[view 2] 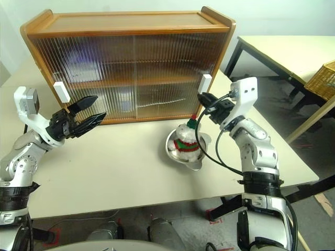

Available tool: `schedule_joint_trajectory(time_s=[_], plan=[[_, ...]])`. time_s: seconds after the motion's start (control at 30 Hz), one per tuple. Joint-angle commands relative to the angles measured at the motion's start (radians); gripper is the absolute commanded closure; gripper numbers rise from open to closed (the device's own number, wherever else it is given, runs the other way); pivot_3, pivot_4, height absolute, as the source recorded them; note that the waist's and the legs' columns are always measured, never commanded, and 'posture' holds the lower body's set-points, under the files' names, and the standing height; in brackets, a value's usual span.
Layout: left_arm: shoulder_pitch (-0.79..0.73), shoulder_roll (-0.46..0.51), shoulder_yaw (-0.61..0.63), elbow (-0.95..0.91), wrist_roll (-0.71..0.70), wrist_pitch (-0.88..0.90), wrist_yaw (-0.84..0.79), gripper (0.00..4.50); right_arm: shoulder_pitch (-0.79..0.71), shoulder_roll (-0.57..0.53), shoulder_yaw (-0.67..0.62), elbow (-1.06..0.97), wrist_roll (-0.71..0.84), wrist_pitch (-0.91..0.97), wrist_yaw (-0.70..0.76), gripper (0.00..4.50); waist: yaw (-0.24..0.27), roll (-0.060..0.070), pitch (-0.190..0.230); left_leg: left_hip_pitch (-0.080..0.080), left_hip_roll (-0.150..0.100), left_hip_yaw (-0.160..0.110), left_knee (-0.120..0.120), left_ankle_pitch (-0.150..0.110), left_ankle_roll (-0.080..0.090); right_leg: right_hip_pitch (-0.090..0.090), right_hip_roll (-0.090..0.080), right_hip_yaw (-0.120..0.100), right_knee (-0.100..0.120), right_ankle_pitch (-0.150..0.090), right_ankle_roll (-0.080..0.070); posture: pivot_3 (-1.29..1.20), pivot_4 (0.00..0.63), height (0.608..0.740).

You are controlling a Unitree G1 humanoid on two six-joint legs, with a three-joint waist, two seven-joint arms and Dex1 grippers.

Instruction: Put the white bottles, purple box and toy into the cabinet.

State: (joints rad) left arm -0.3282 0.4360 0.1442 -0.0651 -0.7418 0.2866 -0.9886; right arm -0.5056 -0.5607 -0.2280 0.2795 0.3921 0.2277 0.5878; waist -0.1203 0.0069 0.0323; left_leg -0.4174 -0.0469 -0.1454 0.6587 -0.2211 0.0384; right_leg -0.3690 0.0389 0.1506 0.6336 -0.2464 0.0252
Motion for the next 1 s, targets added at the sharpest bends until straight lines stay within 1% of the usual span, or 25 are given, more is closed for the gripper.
schedule_joint_trajectory(time_s=[0.03,0.23,0.37,0.5,0.57,0.63,0.73,0.83,1.0], plan=[[0.018,-0.011,0.006,-0.021,0.002,-0.001,0.007,0.0,-0.069,-0.016,-0.016,0.098,-0.054,-0.041,-0.049,4.45,0.0,0.0,0.0,0.0,0.0,0.0,0.0,0.0,0.0,0.0,0.0,0.0,0.0,0.0,0.0,-0.18,0.022,0.74],[0.025,-0.028,0.013,-0.031,0.005,-0.011,0.024,0.0,-0.161,-0.025,-0.006,0.172,-0.096,-0.03,-0.096,4.45,0.003,0.002,-0.001,0.0,0.001,0.0,-0.001,0.0,0.0,-0.001,0.0,0.0,0.0,0.0,0.001,-0.17,0.023,0.74],[0.027,-0.03,0.013,-0.033,0.005,-0.016,0.029,0.0,-0.187,-0.027,0.012,0.182,-0.132,-0.021,-0.118,4.45,0.005,0.003,-0.001,0.0,0.001,0.0,-0.001,0.0,0.0,-0.001,0.0,0.0,0.0,0.002,0.003,-0.17,0.023,0.74],[0.029,-0.032,0.013,-0.034,0.005,-0.021,0.033,0.0,-0.205,-0.013,0.013,0.18,-0.133,0.006,-0.118,4.45,0.004,0.003,-0.001,0.0,0.001,0.0,-0.001,0.0,0.0,-0.001,0.0,0.0,0.0,0.002,0.003,-0.16,0.024,0.74],[0.031,-0.032,0.014,-0.036,0.005,-0.023,0.034,0.0,-0.208,-0.001,0.016,0.159,-0.122,0.037,-0.114,4.45,0.004,0.003,-0.001,0.0,0.001,0.0,-0.001,0.0,0.0,-0.001,0.0,0.0,0.0,0.002,0.002,-0.16,0.024,0.74],[0.031,-0.032,0.014,-0.036,0.006,-0.024,0.035,0.0,-0.209,0.01,0.016,0.137,-0.108,0.068,-0.107,4.45,0.004,0.003,-0.001,0.0,0.001,0.0,-0.001,0.0,0.0,-0.002,0.0,0.0,0.0,0.0,-0.002,-0.16,0.024,0.74],[0.033,-0.031,0.014,-0.037,0.006,-0.027,0.035,0.0,-0.209,0.029,0.016,0.095,-0.092,0.12,-0.106,4.45,0.004,0.004,-0.002,0.0,0.001,0.0,-0.001,0.0,0.0,-0.002,0.0,0.001,0.0,0.0,-0.002,-0.15,0.024,0.74],[0.034,-0.031,0.013,-0.041,0.008,-0.029,0.039,0.0,-0.233,0.082,0.042,0.038,-0.056,0.213,-0.09,4.45,0.003,0.004,-0.002,0.0,0.001,0.0,-0.001,0.0,0.0,-0.002,0.0,0.001,0.0,0.0,-0.002,-0.14,0.027,0.74],[0.039,-0.029,0.014,-0.052,0.011,-0.029,0.045,0.0,-0.258,0.136,0.077,0.024,-0.051,0.262,-0.058,4.45,0.011,0.004,-0.002,-0.001,0.001,0.0,-0.002,0.0,0.0,-0.003,0.001,0.0,0.0,-0.001,-0.004,-0.12,0.027,0.74]])
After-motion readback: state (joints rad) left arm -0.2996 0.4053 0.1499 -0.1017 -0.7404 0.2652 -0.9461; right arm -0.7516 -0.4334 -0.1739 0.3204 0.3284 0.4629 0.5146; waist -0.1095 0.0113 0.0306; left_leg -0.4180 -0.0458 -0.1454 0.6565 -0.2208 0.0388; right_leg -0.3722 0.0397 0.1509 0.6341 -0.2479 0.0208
